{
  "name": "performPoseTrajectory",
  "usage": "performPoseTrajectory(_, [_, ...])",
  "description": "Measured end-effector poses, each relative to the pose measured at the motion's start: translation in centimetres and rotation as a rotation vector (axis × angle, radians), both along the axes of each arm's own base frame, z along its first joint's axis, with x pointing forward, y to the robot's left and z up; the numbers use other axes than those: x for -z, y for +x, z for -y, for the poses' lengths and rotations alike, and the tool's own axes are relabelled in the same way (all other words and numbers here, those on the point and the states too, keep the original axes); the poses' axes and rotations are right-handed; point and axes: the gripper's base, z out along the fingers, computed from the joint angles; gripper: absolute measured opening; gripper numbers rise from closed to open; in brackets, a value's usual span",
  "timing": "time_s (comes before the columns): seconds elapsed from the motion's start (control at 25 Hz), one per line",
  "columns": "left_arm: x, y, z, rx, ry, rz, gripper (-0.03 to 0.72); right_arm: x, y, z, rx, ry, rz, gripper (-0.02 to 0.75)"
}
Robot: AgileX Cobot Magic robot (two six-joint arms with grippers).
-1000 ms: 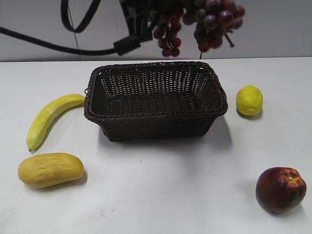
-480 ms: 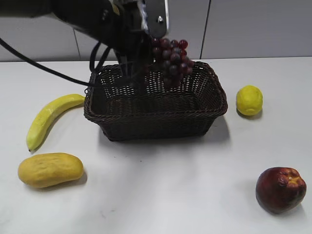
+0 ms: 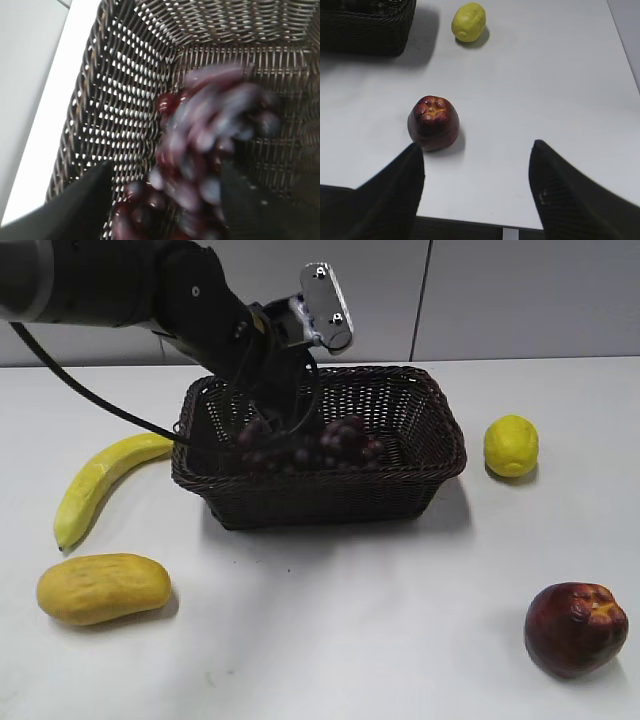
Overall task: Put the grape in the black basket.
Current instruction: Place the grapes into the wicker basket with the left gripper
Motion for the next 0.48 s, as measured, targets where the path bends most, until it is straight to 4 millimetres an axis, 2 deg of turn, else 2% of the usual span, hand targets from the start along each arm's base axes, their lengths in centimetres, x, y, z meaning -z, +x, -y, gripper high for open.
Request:
performPoseTrajectory(0.08, [0.1,-0.2,-0.1,0.002,0.013,-0.029,0.596,0.0,0.0,0.0,0.000,0.000,0.000,0.498])
performPoseTrajectory(0.2, [-0.8,-0.7,-0.3,-0.002,0.009,-0.050,0.615,0.0,0.0,0.0,0.000,0.000,0.000,0.498])
performPoseTrajectory(0.36, [-4.2,-1.0,-1.4,-0.099,-0.088,-0.045,0.608,0.0,0.0,0.0,0.000,0.000,0.000,0.498])
performPoseTrajectory(0.48, [-7.1,-1.0,-3.6,-0.221,-0.174,-0.066,0.591,0.0,0.0,0.0,0.000,0.000,0.000,0.498])
